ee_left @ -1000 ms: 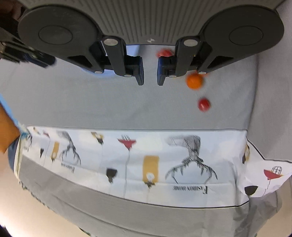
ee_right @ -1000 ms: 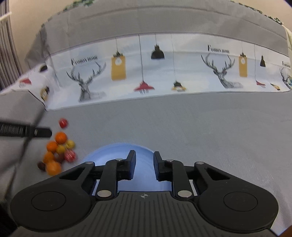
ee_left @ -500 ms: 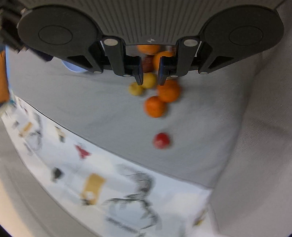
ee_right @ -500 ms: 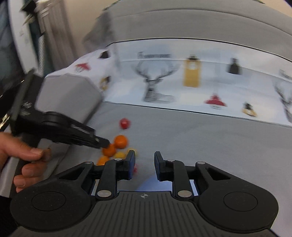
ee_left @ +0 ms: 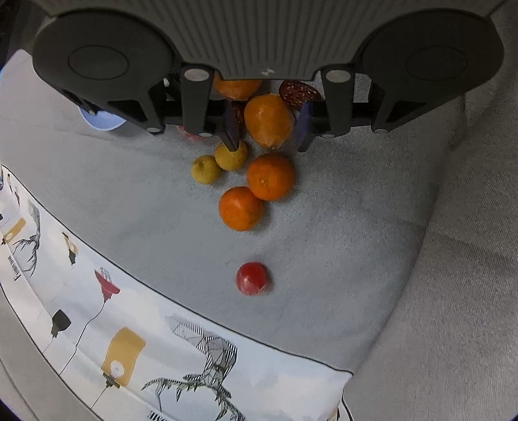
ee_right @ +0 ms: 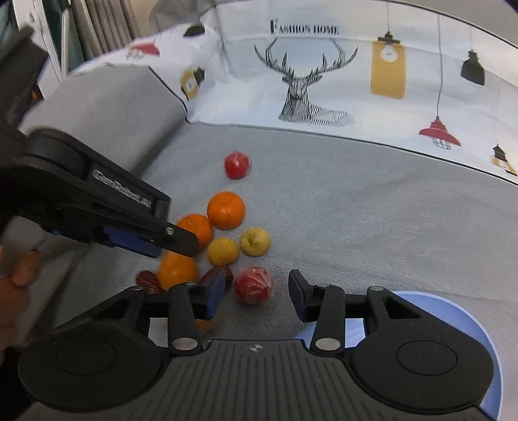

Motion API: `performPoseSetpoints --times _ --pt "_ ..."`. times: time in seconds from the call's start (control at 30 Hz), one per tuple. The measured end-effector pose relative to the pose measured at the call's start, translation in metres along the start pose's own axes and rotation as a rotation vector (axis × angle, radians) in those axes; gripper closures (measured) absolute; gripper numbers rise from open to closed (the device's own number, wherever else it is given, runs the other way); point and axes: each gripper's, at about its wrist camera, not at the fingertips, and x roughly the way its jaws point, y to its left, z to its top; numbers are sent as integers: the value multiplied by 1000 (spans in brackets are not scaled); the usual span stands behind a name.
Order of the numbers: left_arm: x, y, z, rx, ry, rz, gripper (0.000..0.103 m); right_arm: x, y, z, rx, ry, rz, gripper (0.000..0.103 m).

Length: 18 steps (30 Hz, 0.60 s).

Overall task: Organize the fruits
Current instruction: 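Grasp the red-netted fruit with the right tool while the left tool grasps a mandarin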

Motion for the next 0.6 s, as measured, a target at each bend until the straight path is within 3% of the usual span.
performPoseSetpoints --times 0.2,0.27,0.3,0.37,0.6 --pt "11 -9 -1 52 46 40 61 15 2 0 -22 36 -9 58" --pt "15 -11 0 55 57 39 61 17 3 0 -23 39 1 63" --pt "15 -10 0 60 58 39 62 16 2 0 -22 40 13 71" --pt "14 -11 -1 71 60 36 64 14 3 -1 -28 38 18 71" --pt "0 -14 -2 66 -12 14 66 -21 -3 4 -1 2 24 71"
